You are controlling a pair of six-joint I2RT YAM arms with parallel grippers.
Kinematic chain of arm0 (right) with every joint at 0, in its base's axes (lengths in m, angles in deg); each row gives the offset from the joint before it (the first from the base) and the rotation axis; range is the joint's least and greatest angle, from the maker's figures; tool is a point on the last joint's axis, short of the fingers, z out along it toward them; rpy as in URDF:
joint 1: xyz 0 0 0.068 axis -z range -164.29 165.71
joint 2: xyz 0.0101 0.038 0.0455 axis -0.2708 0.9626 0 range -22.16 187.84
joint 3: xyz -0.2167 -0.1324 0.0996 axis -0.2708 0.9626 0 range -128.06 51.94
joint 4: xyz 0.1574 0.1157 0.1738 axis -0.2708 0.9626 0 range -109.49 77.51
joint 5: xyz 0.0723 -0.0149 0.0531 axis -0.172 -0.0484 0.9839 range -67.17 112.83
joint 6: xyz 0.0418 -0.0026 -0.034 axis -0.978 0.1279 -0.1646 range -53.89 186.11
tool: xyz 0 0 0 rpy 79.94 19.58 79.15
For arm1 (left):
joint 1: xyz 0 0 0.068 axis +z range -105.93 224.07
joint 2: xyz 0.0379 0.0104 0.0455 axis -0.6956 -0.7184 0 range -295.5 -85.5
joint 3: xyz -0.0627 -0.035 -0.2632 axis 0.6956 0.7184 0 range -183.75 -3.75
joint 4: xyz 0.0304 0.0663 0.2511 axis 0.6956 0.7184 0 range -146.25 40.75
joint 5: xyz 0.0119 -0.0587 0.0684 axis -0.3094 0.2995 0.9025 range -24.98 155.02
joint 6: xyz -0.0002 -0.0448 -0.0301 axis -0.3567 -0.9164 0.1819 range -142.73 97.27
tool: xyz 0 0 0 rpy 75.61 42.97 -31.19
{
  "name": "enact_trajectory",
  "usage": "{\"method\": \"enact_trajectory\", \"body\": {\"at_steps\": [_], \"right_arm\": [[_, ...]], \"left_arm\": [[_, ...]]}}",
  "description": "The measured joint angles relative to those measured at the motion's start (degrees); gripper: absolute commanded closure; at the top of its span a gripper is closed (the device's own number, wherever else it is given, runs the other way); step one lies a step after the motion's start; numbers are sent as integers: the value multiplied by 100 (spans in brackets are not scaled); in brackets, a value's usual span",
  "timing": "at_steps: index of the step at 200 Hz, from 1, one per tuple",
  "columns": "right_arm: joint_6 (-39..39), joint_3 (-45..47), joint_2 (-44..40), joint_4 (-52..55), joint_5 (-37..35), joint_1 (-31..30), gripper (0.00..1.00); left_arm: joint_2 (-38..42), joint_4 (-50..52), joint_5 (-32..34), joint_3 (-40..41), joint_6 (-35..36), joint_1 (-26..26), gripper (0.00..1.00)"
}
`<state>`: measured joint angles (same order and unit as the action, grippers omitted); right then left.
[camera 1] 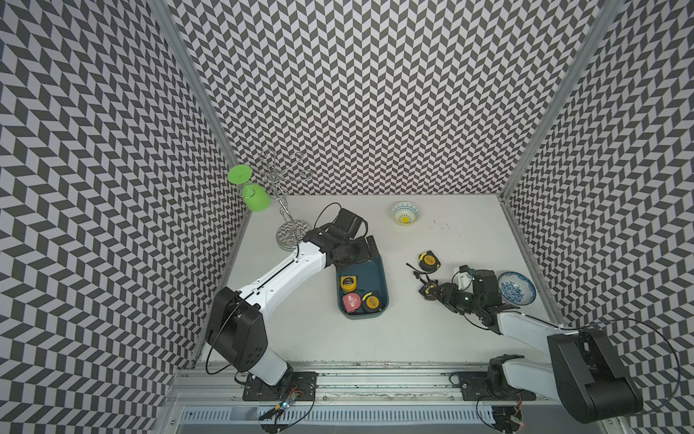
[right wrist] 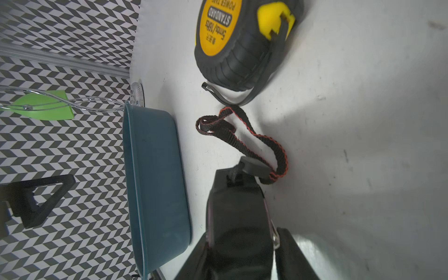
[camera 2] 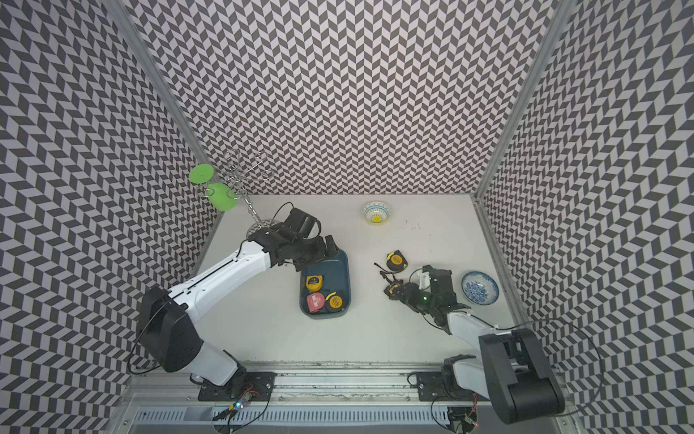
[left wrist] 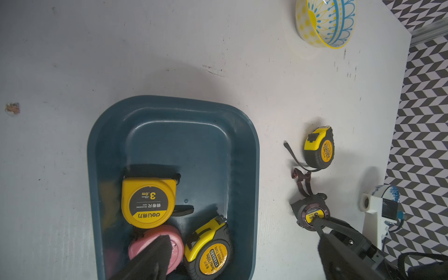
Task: Take the tape measure out of the storage box
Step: Place the tape measure at the center of the board.
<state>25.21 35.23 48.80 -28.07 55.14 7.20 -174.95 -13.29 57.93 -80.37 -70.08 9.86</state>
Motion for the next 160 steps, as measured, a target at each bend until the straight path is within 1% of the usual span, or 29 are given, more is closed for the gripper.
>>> {"method": "enact_trajectory", "body": {"at_steps": [18, 49, 78, 97, 126, 160], "right_arm": [[63, -33, -9, 251, -105, 7, 39], [157, -190, -181, 675, -297, 7, 31], [221, -278, -420, 1086, -463, 7, 16], [254, -369, -557, 1335, -581, 7, 9], [297, -516, -824, 1631, -699, 7, 4], [302, -780, -933, 1836, -721, 9, 2]], "left_arm": [[0, 2, 4, 0, 11, 0, 0], [0, 13, 26, 0, 57, 0, 0], [-15, 81, 68, 0, 136, 0, 0], [-98, 232, 166, -39, 195, -4, 0], [-494, 673, 437, -398, 391, -101, 0], [-949, 1110, 824, -752, 623, -315, 0]]}}
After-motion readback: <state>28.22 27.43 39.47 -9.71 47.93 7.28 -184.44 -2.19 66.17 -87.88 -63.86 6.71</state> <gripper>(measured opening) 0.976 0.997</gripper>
